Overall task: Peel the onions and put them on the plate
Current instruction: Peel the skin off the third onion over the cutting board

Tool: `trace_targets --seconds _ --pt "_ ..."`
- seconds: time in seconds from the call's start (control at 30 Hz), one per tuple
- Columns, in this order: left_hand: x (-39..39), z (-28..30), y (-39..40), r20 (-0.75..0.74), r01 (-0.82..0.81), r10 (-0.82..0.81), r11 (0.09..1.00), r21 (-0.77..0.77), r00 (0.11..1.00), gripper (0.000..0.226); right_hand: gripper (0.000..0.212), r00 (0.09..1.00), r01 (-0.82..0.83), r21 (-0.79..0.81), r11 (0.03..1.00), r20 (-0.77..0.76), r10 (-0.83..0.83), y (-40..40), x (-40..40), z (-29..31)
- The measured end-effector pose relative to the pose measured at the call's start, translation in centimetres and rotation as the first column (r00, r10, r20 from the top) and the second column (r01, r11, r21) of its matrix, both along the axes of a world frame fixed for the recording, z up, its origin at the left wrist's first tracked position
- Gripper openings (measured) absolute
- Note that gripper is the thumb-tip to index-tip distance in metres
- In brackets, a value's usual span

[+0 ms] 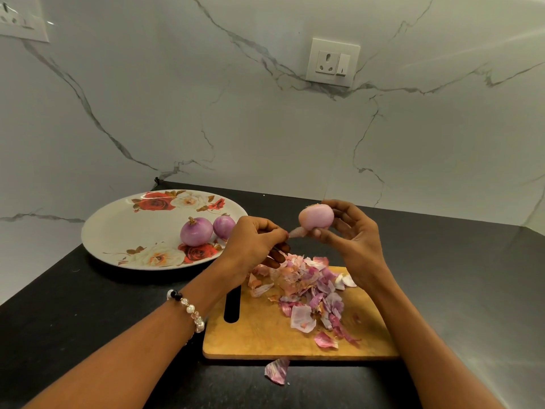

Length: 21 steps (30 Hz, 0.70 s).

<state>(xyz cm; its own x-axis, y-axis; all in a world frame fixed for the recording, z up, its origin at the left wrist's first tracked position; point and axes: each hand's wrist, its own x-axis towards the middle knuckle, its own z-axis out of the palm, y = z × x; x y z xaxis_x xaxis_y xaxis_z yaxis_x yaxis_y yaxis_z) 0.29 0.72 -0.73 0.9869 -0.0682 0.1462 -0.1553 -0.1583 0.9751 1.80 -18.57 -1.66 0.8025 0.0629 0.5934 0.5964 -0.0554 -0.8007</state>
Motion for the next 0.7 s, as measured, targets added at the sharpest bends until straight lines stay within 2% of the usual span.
trace_targets --seconds 0.2,0.33,0.53,0.7 --pt "-0.18 0.12 -0.01 0.030 0.049 -0.050 0.998 0.035 0.998 0.009 0.069 0.994 -0.030 0.161 0.987 -0.101 0.046 -0.37 0.27 -0.19" --pt "-0.33 0.28 -0.05 0.040 0.098 -0.100 0.994 0.055 0.994 0.009 0.053 0.987 -0.020 0.188 0.982 -0.155 0.050 0.00 0.24 -0.13" --pt "-0.59 0.42 -0.11 0.060 0.226 -0.233 0.968 0.107 0.971 0.010 0.043 0.976 -0.022 0.201 0.979 -0.209 0.065 0.28 0.07 0.08" --pt "-0.55 0.59 0.03 0.102 0.267 -0.279 0.956 0.123 0.955 0.013 0.034 0.959 -0.026 0.246 0.969 -0.268 0.094 0.39 -0.13 0.30"
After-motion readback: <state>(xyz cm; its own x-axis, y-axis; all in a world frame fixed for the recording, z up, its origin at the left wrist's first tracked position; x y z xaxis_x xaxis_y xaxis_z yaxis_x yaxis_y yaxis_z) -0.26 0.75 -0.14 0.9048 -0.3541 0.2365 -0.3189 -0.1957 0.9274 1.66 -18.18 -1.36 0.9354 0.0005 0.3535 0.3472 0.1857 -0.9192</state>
